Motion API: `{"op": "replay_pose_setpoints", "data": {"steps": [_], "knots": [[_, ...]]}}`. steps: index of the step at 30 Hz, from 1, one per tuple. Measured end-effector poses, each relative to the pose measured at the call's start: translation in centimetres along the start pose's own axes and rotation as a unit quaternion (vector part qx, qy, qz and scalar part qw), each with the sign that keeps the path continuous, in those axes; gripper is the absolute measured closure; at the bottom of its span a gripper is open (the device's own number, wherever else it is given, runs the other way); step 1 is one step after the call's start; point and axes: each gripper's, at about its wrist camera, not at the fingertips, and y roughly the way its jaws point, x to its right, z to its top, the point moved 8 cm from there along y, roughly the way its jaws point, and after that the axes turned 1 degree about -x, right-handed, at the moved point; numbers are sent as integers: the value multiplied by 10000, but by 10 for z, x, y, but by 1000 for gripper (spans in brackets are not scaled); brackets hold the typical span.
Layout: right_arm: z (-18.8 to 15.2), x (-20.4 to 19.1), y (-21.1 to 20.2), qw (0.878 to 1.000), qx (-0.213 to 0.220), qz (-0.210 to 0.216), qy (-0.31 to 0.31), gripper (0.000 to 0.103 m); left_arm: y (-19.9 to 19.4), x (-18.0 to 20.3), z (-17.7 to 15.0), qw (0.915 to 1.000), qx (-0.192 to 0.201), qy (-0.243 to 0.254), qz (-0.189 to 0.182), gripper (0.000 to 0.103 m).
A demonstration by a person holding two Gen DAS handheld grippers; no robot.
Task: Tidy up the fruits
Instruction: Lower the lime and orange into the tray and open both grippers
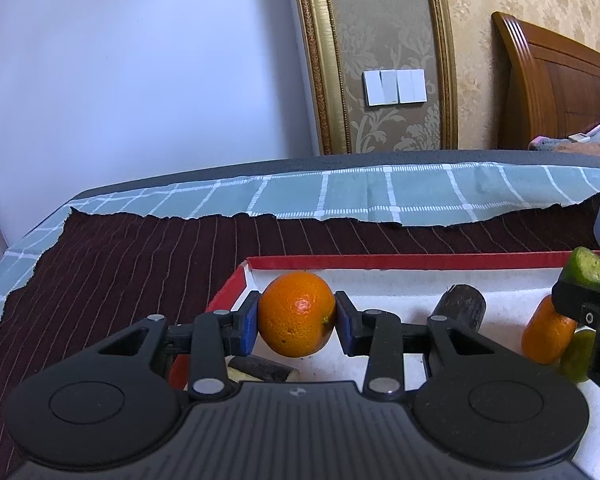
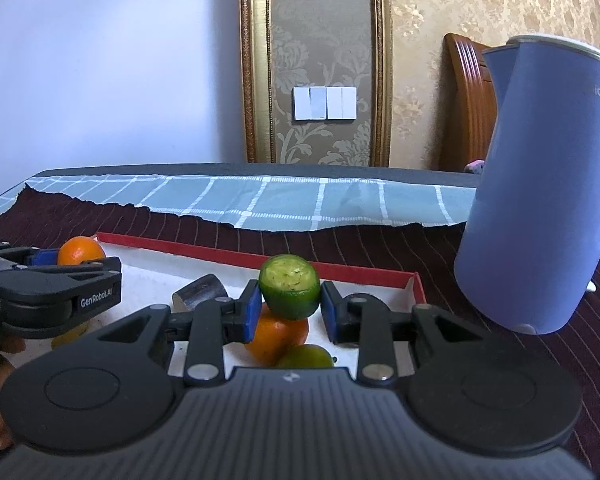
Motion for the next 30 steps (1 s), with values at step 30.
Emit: {"op": "replay_pose_setpoints", "data": {"steps": [30], "knots": [[-8, 7, -5, 9996, 149, -226, -20, 37, -13, 2, -1, 9989, 276, 266, 277, 27]]}}
